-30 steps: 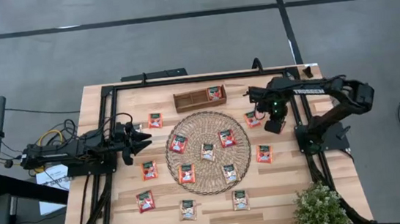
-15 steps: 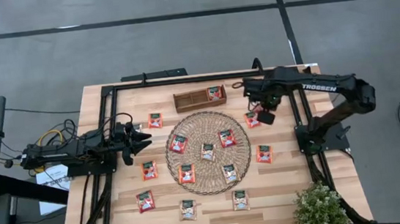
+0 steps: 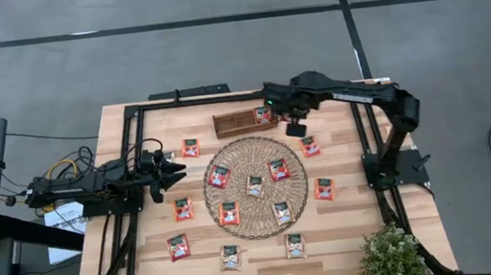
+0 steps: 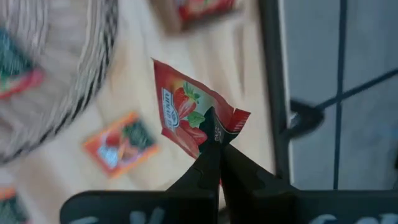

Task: Pick & Place Tea
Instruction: Put the red tea bag into the right section of the wooden organizer

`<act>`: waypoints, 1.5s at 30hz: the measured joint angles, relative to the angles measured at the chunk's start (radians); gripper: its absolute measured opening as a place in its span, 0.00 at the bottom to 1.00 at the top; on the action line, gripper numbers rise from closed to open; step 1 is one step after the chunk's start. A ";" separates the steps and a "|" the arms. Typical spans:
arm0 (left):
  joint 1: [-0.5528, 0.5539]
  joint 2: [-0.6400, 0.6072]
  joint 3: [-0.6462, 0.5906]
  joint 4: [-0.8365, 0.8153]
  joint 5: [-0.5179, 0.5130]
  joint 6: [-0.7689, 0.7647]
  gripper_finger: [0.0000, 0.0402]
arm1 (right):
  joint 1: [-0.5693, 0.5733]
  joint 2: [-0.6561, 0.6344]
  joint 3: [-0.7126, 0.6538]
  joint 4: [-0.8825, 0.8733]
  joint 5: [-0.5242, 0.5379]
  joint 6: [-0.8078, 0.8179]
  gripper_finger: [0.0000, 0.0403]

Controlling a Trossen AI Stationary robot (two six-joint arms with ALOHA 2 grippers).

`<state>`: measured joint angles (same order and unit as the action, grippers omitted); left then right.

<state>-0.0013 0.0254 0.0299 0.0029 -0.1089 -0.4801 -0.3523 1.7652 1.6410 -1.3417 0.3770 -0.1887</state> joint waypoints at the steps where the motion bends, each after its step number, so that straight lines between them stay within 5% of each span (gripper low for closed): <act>1: 0.000 0.000 0.000 0.000 0.000 0.000 0.38 | -0.006 0.024 0.031 0.006 0.004 -0.021 0.00; 14: 0.000 0.000 0.000 0.000 0.000 -0.004 0.38 | -0.040 0.244 0.357 0.037 0.046 -0.257 0.00; 45: 0.000 0.000 0.000 -0.001 0.007 -0.003 0.38 | -0.082 0.483 0.362 0.140 0.045 -0.396 0.00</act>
<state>-0.0015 0.0254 0.0299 0.0021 -0.1020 -0.4835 -0.4347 2.2482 2.0033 -1.2022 0.4215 -0.5846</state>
